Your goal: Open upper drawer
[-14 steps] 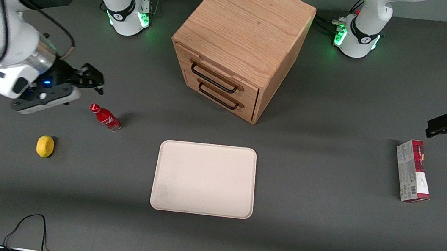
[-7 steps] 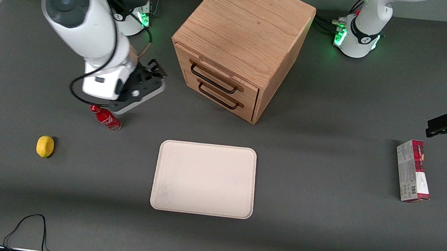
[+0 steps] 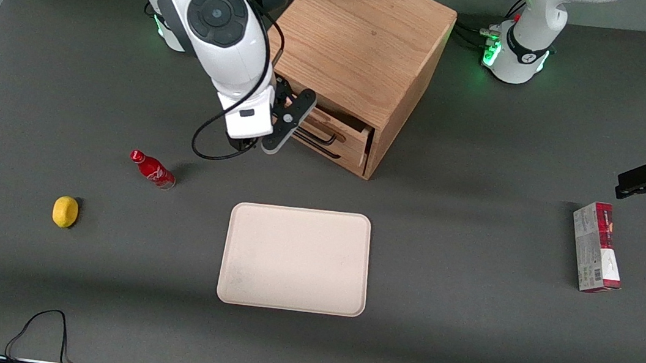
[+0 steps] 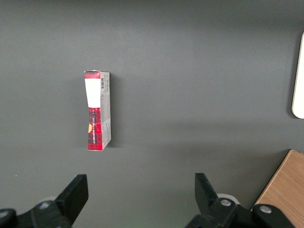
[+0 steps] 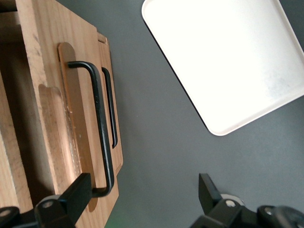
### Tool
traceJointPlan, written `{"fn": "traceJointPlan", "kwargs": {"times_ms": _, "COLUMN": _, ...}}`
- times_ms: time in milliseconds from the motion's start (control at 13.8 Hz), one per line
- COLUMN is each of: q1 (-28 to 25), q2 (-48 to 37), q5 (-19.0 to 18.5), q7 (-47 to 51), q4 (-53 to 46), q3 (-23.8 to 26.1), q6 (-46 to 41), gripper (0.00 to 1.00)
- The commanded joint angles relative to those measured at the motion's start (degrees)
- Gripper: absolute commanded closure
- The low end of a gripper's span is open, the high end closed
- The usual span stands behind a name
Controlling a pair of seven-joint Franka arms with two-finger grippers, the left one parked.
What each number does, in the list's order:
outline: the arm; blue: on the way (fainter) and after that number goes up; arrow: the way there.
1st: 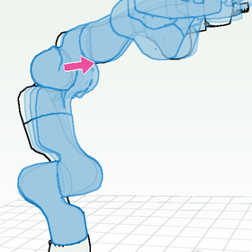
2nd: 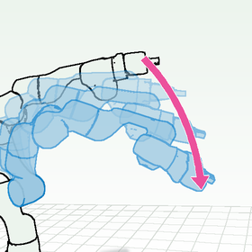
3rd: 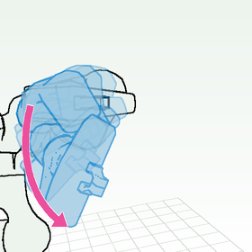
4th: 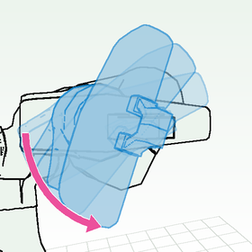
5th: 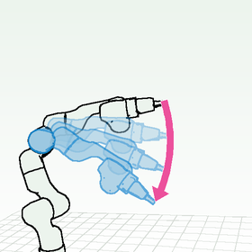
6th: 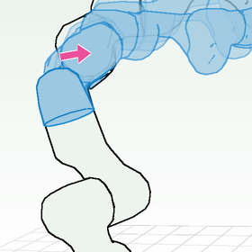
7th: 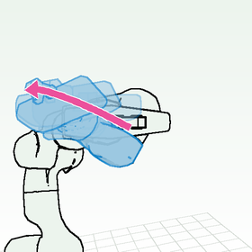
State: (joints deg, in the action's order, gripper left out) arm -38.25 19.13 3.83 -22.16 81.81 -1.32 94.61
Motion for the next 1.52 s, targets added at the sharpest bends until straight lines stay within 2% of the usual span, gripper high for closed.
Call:
{"fn": "traceJointPlan", "kwargs": {"times_ms": 0, "q1": 0.2, "q2": 3.0, "q5": 0.7, "q7": -3.1, "q4": -3.6, "q3": -0.2, "q6": -0.6, "gripper": 0.0}}
{"fn": "traceJointPlan", "kwargs": {"times_ms": 290, "q1": 0.3, "q2": 4.5, "q5": 1.0, "q7": -4.9, "q4": -3.5, "q3": -0.2, "q6": 0.7, "gripper": 0.0}}
{"fn": "traceJointPlan", "kwargs": {"times_ms": 435, "q1": 0.3, "q2": 5.1, "q5": 3.4, "q7": -5.0, "q4": -3.3, "q3": -0.3, "q6": 0.7, "gripper": 0.0}}
{"fn": "traceJointPlan", "kwargs": {"times_ms": 725, "q1": 0.1, "q2": 6.0, "q5": 5.2, "q7": -4.9, "q4": -2.4, "q3": -0.2, "q6": 0.8, "gripper": 0.0}}
{"fn": "traceJointPlan", "kwargs": {"times_ms": 1451, "q1": -1.2, "q2": 9.1, "q5": 5.7, "q7": -4.9, "q4": -1.7, "q3": -0.1, "q6": 3.7, "gripper": 0.0}}
